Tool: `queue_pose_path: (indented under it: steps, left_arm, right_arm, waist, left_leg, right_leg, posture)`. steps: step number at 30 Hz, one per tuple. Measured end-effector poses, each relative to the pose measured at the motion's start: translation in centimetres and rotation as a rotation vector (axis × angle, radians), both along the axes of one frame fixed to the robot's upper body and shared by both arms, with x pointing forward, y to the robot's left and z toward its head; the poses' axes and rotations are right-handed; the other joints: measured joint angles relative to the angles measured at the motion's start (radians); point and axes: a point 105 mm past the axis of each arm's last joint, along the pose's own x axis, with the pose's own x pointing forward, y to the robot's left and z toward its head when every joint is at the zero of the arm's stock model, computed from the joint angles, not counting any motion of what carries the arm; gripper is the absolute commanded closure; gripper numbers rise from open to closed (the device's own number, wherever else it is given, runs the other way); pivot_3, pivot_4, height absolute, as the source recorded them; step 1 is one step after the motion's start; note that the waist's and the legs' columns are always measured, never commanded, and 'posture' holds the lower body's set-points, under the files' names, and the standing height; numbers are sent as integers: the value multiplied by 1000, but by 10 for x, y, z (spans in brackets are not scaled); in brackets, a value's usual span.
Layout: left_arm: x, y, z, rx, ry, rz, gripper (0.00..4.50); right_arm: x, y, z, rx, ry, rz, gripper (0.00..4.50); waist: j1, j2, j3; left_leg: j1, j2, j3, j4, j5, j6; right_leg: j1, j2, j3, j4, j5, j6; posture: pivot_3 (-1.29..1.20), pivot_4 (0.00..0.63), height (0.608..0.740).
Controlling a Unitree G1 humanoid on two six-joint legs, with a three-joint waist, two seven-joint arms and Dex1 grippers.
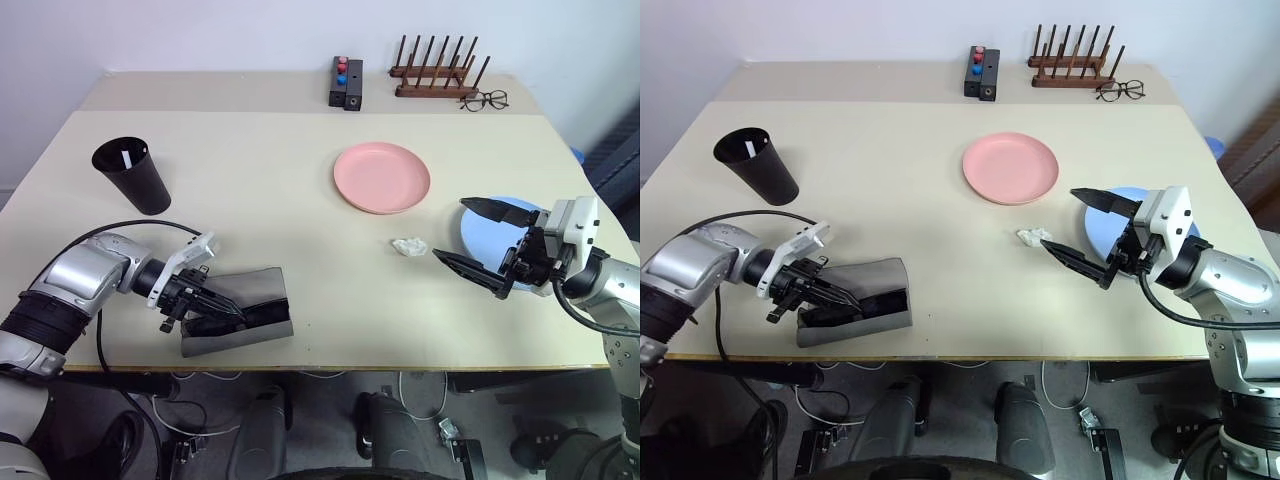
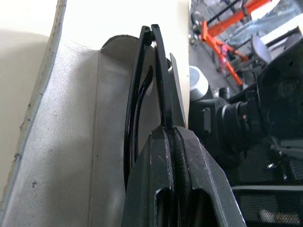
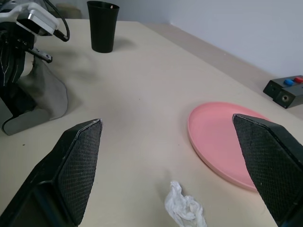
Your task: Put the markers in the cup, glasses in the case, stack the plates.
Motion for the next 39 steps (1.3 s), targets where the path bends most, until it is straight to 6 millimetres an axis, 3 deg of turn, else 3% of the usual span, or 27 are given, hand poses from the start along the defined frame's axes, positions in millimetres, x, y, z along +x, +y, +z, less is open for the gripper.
queue_pose_path:
  steps: [6,7,9,13,17,31,39]
  left_arm:
    - [-2,2,-2,-3,1,7,4470]
    - [-2,2,-2,-2,1,9,3835]
    - [-3,3,-4,1,8,13,3195]
    - [-4,4,-5,4,23,20,1348]
    - [-4,2,-5,-5,26,19,62]
    - [-1,4,-3,21,-14,8,62]
    - [-1,3,10,38,-73,-32,62]
  right_arm:
    - [-1,1,0,1,5,5,0]
    - [-2,2,0,4,9,13,0]
    - [-5,5,0,4,12,37,0]
    - [-13,12,2,11,18,92,0]
    - [-13,13,3,16,20,99,0]
    - [-15,18,4,9,16,124,0]
    - [-15,21,2,6,25,141,0]
  waist:
    - [0,0,0]
    - [0,0,0]
    - [0,0,0]
    - [1,1,0]
    - [3,1,-1]
    - [1,2,-1]
    - [2,2,-1]
  left_leg:
    - [0,0,0,0,0,0]
    - [0,0,0,0,0,0]
    - [0,0,0,-1,0,0]
    - [1,0,0,-1,0,0]
    - [1,0,0,0,0,0]
    - [0,0,0,-1,0,0]
    - [0,0,1,-1,0,0]
  right_leg:
    - [0,0,0,0,0,0]
    - [0,0,0,0,0,0]
    - [0,0,0,0,0,0]
    - [0,0,0,0,0,0]
    - [1,0,0,-1,0,-1]
    - [0,0,0,-1,0,-1]
    - [0,0,0,-2,0,-1]
  posture:
    - [0,150,740]
    - [0,150,740]
    - [0,150,740]
    - [0,150,740]
    - [0,150,740]
    - [0,150,740]
    - [0,150,740]
